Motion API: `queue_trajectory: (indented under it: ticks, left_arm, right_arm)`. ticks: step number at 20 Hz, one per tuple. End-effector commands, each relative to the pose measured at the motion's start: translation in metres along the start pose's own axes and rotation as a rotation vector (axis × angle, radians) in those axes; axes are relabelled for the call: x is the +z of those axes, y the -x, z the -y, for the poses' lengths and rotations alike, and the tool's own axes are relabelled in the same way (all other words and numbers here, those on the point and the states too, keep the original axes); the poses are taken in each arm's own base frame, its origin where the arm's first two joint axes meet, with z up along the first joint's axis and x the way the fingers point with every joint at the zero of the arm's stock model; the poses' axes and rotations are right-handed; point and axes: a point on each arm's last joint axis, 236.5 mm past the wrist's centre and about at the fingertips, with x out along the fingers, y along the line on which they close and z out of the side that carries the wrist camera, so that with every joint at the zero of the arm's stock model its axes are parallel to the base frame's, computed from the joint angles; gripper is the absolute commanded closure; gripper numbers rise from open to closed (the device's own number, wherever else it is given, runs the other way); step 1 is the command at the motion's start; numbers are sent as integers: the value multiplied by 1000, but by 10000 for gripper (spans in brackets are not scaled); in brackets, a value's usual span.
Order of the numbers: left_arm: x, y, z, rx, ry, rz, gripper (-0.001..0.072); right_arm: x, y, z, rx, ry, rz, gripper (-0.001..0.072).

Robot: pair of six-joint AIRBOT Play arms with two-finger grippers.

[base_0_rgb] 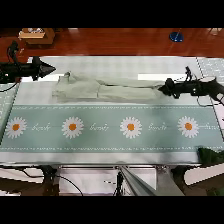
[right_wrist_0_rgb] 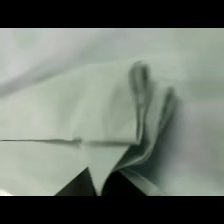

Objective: Fold the shirts.

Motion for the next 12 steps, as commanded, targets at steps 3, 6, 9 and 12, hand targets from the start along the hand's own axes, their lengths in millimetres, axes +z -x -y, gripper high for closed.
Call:
queue_trajectory:
  ticks: [3, 6, 9, 12]
  left_arm:
    - [11, -8, 48, -171, 60, 50, 686]
    - [-15, -37, 74, -198, 25, -29, 686]
    - [-57, -73, 110, -233, -26, -139, 686]
    - [-103, -110, 140, -232, -99, -230, 686]
  right_arm:
    - [35, 81, -70, 75, 151, 144, 683]
    - [30, 123, -101, 95, 220, 198, 683]
    - [10, 148, -112, 37, 280, 183, 683]
    - [-15, 170, -126, 16, 322, 154, 683]
